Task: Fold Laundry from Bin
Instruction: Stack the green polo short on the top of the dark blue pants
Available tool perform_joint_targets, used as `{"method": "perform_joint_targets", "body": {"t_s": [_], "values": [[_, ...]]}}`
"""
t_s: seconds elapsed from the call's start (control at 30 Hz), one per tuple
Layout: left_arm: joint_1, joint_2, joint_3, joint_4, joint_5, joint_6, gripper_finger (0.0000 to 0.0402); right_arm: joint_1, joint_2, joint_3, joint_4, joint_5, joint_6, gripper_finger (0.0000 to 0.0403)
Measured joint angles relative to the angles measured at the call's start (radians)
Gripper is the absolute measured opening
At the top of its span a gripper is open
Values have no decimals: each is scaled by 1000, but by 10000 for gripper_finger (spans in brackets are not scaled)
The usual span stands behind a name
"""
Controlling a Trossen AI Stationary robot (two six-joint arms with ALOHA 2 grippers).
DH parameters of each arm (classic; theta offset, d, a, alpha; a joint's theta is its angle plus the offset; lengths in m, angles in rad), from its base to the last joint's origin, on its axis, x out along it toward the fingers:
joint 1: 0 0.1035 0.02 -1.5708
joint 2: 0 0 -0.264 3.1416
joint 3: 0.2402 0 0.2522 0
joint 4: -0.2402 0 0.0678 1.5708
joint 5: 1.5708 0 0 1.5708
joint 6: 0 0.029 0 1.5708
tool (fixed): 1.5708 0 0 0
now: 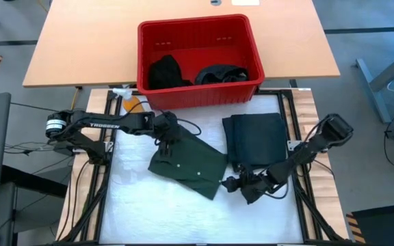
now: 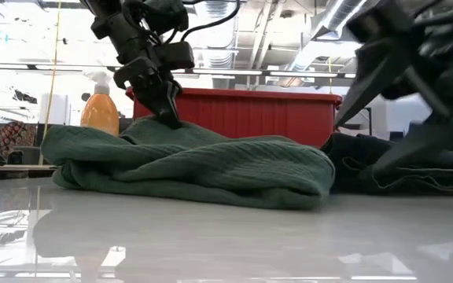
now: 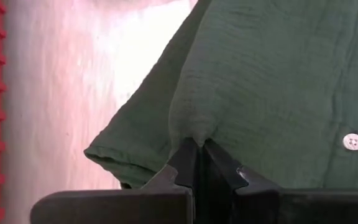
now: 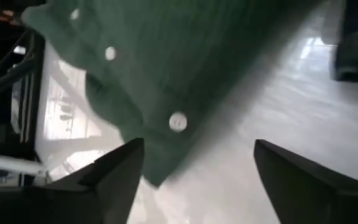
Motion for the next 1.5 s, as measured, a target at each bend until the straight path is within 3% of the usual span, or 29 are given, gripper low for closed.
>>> {"method": "perform_joint_targets", "body": {"t_s": [0.2,0.37,0.47,0.6,0.77,0.8,0.93,1.07,1.2,1.3,1.5], "values": [[0,0,0,3,0,-23,50,-45,146,1,193,40,-25,370],[0,0,0,2,-13,-58,100,-63,243,6,389,116,-80,364],[0,0,12,-25,-13,-76,116,-71,272,12,401,182,-98,343],[1,0,62,-85,-13,-79,122,-83,283,28,390,223,-176,258],[11,-30,157,-119,6,-91,123,-111,246,40,366,143,-361,57],[19,-44,168,-111,31,-102,123,-116,229,41,364,120,-412,35],[73,-105,173,-39,220,-185,123,-152,112,69,362,-68,-572,37],[141,-133,173,36,486,-280,123,-193,-20,159,155,-267,-726,35],[162,-134,173,108,648,-328,123,-248,-136,332,-173,-393,-812,35],[156,-134,173,149,701,-332,123,-282,-177,485,-406,-403,-889,35],[118,-134,173,281,711,-353,123,-324,-171,806,-796,-525,-1239,35]]}}
